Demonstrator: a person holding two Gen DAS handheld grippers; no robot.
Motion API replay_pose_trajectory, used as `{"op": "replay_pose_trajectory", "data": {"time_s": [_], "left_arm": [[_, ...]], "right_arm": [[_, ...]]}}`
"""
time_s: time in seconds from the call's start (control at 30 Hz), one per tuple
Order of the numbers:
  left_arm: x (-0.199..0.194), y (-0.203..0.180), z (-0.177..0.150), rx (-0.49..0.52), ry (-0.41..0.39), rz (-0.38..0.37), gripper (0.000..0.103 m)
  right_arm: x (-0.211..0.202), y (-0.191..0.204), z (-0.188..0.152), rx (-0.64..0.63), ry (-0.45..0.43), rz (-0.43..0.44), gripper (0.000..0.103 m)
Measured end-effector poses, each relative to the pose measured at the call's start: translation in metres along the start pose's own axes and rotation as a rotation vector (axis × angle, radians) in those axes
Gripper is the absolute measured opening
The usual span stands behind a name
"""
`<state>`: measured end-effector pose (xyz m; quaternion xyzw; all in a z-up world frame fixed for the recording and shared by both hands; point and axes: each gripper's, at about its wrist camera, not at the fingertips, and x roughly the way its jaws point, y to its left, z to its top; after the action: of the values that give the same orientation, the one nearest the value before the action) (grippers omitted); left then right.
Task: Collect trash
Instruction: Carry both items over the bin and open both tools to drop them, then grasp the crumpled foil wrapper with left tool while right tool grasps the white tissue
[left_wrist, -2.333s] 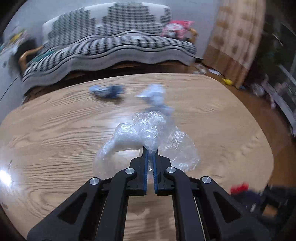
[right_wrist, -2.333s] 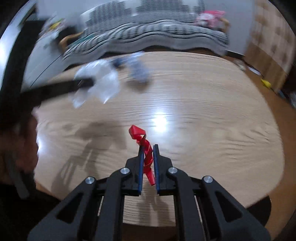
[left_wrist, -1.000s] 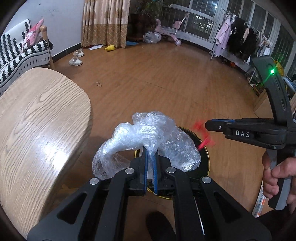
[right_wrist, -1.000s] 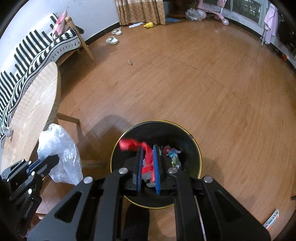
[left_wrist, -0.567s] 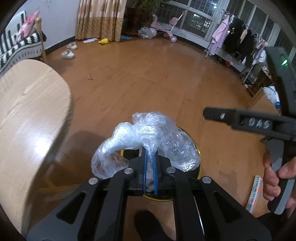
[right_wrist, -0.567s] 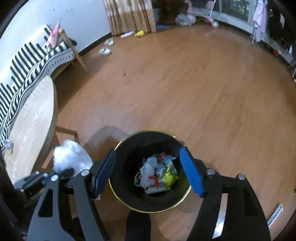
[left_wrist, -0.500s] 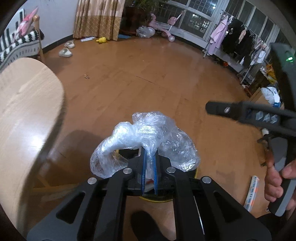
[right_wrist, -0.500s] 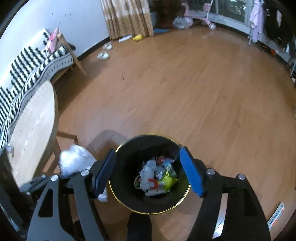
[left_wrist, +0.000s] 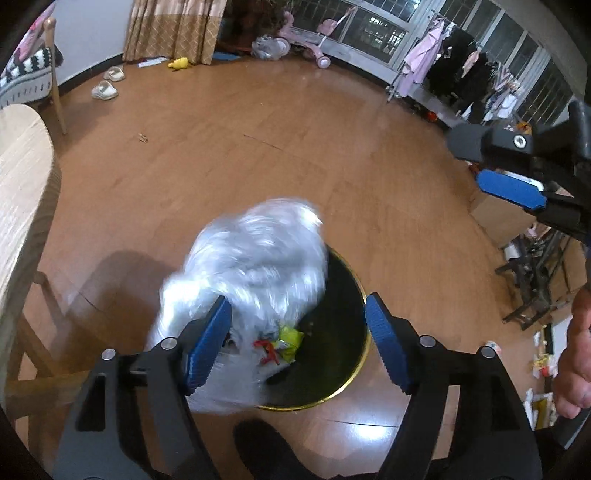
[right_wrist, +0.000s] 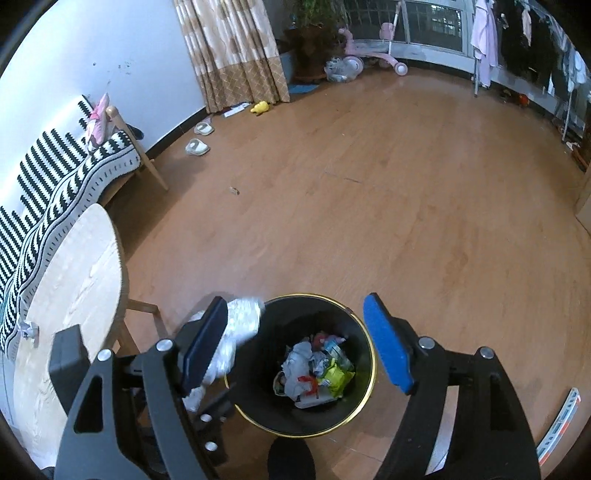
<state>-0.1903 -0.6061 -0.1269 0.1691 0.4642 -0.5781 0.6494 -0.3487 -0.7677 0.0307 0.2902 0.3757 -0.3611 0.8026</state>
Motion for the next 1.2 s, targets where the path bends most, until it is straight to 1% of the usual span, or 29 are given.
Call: {"op": "replay_pose_trajectory", "data": {"time_s": [0.13,0.23,0.33,0.4,0.47,0.5,0.53,0.57,0.67,0.77,0.8,0.83,0.87,0.9,0.93,0.97,1.0,1.03,1.07,1.1,1.2], "left_arm": [[-0.006,-0.001,-0.002,-0.017,0.014,-0.078,0.073],[-0.012,-0.006,-0.004,-0.014,0.011,-0.107,0.073],[-0.022,-0.006,-0.003,-0.012,-0.001,-0.104,0.074],[-0.036,-0.003,-0.002,-0.015,-0.022,-0.092,0.075],[-0.053,0.004,0.001,-0.023,-0.046,-0.073,0.082],[-0.067,0.010,0.002,-0.032,-0.069,-0.054,0.084],[-0.077,0.017,0.003,-0.037,-0.083,-0.041,0.087],[-0.091,0.025,0.003,-0.044,-0.104,-0.018,0.091],[-0.138,0.057,0.001,-0.083,-0.189,0.087,0.093],[-0.194,0.111,-0.009,-0.158,-0.275,0.217,0.094],[-0.215,0.132,-0.015,-0.198,-0.296,0.265,0.094],[-0.233,0.152,-0.023,-0.235,-0.310,0.301,0.094],[-0.248,0.168,-0.028,-0.263,-0.321,0.328,0.094],[-0.266,0.188,-0.037,-0.306,-0.339,0.370,0.094],[-0.291,0.216,-0.051,-0.370,-0.359,0.429,0.094],[-0.305,0.232,-0.059,-0.409,-0.370,0.458,0.094],[-0.322,0.253,-0.071,-0.458,-0.382,0.489,0.094],[-0.343,0.278,-0.086,-0.526,-0.397,0.524,0.094],[-0.357,0.294,-0.096,-0.574,-0.409,0.546,0.094],[-0.377,0.317,-0.112,-0.642,-0.426,0.586,0.094],[-0.409,0.358,-0.139,-0.762,-0.445,0.648,0.094]], "right_arm": [[-0.008,0.013,-0.001,-0.008,-0.021,0.010,0.074],[-0.014,0.019,0.001,-0.012,-0.034,0.014,0.074],[-0.015,0.024,0.000,-0.012,-0.034,0.024,0.074],[-0.014,0.029,0.002,-0.017,-0.029,0.035,0.074],[-0.014,0.039,0.006,-0.026,-0.032,0.051,0.074],[-0.014,0.044,0.007,-0.032,-0.033,0.062,0.075],[-0.013,0.050,0.009,-0.039,-0.036,0.074,0.078],[-0.012,0.061,0.009,-0.053,-0.039,0.090,0.079],[-0.005,0.098,0.007,-0.094,-0.028,0.131,0.080],[0.004,0.142,0.006,-0.153,-0.005,0.180,0.080],[0.007,0.168,0.002,-0.191,0.007,0.205,0.080],[0.009,0.187,0.000,-0.219,0.013,0.220,0.080],[0.012,0.217,-0.006,-0.263,0.020,0.247,0.080],[0.013,0.237,-0.010,-0.291,0.026,0.265,0.080],[0.015,0.265,-0.017,-0.331,0.036,0.289,0.080],[0.017,0.286,-0.021,-0.357,0.043,0.306,0.080],[0.019,0.316,-0.030,-0.396,0.054,0.333,0.080],[0.022,0.342,-0.038,-0.432,0.066,0.358,0.080],[0.025,0.377,-0.049,-0.480,0.082,0.390,0.080],[0.028,0.401,-0.056,-0.510,0.090,0.408,0.080],[0.038,0.475,-0.087,-0.592,0.137,0.467,0.081]]}}
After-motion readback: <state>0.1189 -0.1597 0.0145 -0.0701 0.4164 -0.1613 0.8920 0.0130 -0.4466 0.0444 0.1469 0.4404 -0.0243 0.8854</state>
